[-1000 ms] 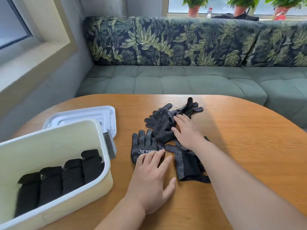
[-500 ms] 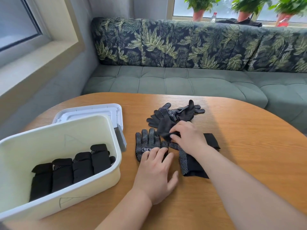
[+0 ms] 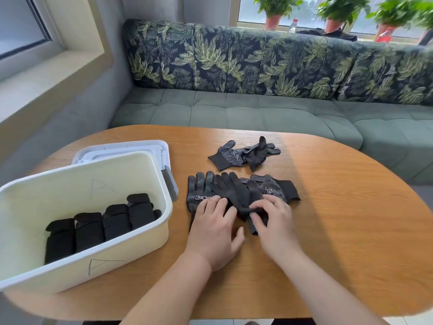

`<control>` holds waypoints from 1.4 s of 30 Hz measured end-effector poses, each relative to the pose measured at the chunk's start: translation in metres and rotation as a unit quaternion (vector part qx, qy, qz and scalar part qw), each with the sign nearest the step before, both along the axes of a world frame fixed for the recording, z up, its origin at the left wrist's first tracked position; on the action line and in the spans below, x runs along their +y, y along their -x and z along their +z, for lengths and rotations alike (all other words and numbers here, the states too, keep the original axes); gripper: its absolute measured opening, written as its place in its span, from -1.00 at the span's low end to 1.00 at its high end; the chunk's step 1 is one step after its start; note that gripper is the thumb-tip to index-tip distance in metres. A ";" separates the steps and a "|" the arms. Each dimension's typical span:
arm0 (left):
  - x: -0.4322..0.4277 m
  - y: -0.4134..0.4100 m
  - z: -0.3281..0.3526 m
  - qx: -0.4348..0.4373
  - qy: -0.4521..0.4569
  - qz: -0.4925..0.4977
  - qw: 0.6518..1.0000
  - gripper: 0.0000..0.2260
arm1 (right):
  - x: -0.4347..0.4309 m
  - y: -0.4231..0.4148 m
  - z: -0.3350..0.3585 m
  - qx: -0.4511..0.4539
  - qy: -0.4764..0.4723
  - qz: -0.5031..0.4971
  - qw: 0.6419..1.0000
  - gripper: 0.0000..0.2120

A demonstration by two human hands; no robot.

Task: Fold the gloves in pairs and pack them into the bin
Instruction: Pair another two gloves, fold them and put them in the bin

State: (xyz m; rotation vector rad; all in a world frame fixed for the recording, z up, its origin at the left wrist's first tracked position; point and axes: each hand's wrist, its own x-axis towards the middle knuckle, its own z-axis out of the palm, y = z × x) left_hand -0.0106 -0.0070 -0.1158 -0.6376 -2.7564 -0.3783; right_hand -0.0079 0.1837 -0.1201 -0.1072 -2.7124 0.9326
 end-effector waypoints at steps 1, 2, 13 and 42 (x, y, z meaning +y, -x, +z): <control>0.000 -0.001 0.000 -0.001 0.001 0.004 1.000 -0.61 | -0.001 -0.001 -0.006 -0.007 0.002 0.003 1.000 -0.79; 0.000 -0.001 -0.001 -0.003 0.003 0.010 1.000 -0.61 | -0.002 0.001 -0.009 -0.008 0.004 0.006 1.000 -0.78; -0.004 -0.010 -0.021 -0.040 0.014 0.041 0.998 -0.53 | 0.012 0.053 0.006 -0.049 0.006 0.031 0.998 -0.86; -0.031 -0.031 -0.011 -0.031 -0.047 0.071 0.996 -0.39 | -0.032 -0.021 0.055 -0.295 0.369 -0.083 0.878 -0.71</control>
